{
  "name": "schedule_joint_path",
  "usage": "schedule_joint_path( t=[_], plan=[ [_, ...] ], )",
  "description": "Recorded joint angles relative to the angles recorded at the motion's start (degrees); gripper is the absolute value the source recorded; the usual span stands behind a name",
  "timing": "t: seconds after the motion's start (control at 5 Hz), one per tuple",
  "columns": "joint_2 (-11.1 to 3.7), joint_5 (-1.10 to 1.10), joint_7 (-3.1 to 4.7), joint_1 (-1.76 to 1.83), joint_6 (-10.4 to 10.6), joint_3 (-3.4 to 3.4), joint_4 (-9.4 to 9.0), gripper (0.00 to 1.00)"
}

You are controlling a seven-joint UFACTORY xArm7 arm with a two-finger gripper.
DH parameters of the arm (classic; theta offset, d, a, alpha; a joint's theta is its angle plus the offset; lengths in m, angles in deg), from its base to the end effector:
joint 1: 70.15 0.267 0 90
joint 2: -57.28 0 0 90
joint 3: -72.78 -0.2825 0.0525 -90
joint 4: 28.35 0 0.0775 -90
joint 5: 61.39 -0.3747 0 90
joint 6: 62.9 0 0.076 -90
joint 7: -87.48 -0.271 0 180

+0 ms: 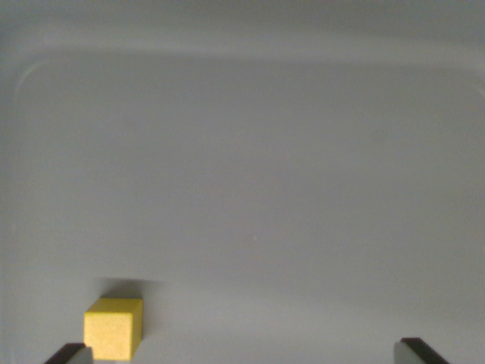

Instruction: Pick yellow cube

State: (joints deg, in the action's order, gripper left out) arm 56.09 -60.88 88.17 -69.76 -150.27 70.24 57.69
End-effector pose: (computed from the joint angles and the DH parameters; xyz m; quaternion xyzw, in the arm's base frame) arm 0.5020 0.0233 0.3178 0.9992 0.0319 -0.0219 0.0044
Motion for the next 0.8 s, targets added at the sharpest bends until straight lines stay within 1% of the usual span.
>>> schedule_joint_path(
  t=[0.2,0.4,0.6,0.8],
  plan=[
    [-0.15,-0.06,-0.30,0.17,1.1,-0.16,-0.94,0.00],
    [-0.15,-0.06,-0.30,0.17,1.1,-0.16,-0.94,0.00],
    [-0.34,-0.14,-0.66,0.38,2.4,-0.36,-2.09,0.00],
    [-0.34,-0.14,-0.66,0.38,2.4,-0.36,-2.09,0.00]
  ],
)
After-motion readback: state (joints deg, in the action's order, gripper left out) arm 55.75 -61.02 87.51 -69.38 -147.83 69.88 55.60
